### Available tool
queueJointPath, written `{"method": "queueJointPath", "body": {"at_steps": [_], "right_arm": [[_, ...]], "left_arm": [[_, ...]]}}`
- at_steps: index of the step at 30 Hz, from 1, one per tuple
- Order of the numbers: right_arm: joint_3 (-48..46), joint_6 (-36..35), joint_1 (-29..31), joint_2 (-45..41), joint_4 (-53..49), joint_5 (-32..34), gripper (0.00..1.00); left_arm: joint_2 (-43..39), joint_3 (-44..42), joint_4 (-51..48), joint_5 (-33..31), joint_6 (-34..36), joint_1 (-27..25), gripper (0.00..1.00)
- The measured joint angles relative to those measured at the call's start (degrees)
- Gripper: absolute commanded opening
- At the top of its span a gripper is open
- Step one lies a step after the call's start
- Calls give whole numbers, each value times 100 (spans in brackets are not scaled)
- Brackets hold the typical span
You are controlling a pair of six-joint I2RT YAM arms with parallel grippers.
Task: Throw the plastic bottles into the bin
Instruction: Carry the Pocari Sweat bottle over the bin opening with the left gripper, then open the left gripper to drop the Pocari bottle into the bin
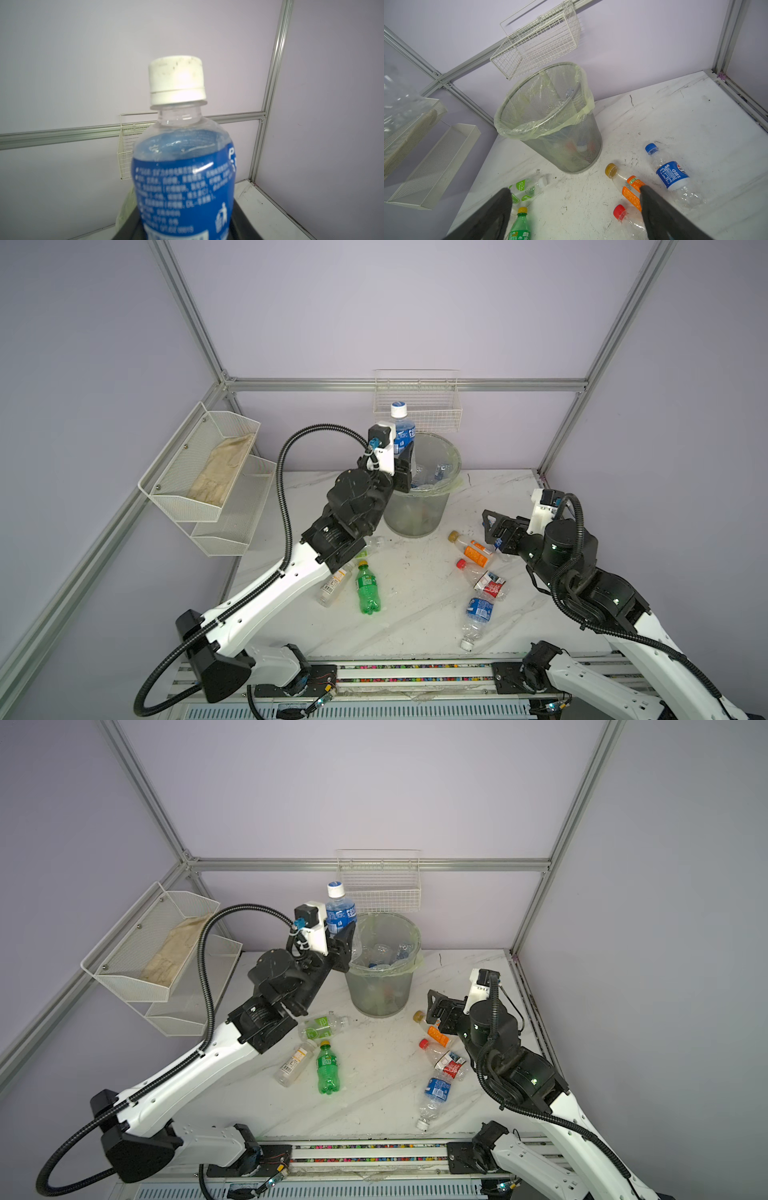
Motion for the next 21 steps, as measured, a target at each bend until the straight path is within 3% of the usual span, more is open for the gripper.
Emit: {"method": "queueJointPath", "body": {"at_steps": [1, 5, 7, 10, 15, 21], "right_arm": [[0, 0, 0, -15, -15, -2, 97], [44, 13, 0, -50, -129, -11, 97], [48, 17, 0, -83, -164, -9, 97], [46, 20, 0, -164, -197, -2, 97], [46, 17, 0, -190, -203, 2, 97], [37, 17, 0, -26, -190, -35, 97]], "left_arm": [[299, 452, -389, 74, -94, 76, 99], [2057, 3060, -2350, 308, -625, 369, 100], [2424, 3451, -2924, 398, -804, 431, 100], [2299, 3077, -3311, 592, -960, 428, 100], [1021, 1598, -2935, 861, -1093, 380, 100], [-70, 1239, -2275, 903, -1108, 382, 100]]}}
